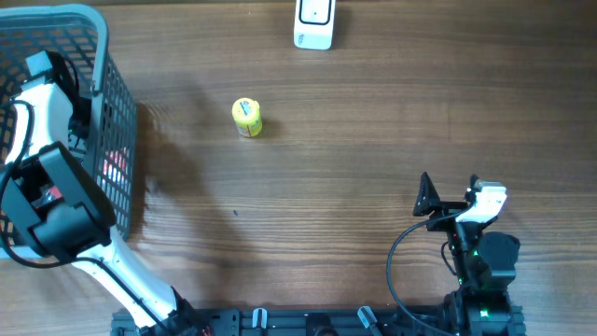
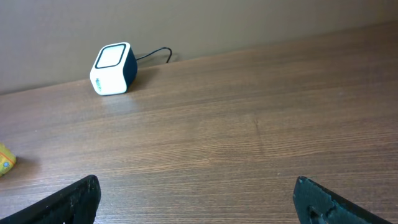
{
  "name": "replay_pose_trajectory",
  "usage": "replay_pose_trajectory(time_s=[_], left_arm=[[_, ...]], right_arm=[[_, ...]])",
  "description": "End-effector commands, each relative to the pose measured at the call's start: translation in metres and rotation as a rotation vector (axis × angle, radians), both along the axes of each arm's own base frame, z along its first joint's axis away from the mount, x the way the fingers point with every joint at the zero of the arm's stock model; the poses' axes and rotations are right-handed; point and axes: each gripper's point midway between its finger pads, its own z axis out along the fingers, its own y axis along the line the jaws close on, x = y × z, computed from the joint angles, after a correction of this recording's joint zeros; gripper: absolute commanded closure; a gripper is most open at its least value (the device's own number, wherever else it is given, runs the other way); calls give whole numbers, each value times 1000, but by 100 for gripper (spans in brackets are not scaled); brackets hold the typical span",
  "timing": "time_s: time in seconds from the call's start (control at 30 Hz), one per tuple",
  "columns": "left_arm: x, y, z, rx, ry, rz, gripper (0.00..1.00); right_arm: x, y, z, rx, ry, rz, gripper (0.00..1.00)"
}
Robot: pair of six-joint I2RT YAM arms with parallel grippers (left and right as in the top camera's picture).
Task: Scan the item barcode
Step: 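Lower the left gripper and grasp the silver-lidded tin can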
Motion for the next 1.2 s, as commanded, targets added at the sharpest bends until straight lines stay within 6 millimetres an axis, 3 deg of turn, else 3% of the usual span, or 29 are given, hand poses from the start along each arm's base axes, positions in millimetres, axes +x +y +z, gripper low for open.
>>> replay_pose_trajectory(time_s=[0.0,0.33,1.17], left_arm=[[-28,2,-24,7,129,-2,40],[-21,5,5,40,62,1,39],[-11,8,120,156,-208,7,36]], right_arm=[[0,2,-1,10,4,10,0],[0,2,-1,10,4,10,0],[0,2,-1,10,4,10,0]])
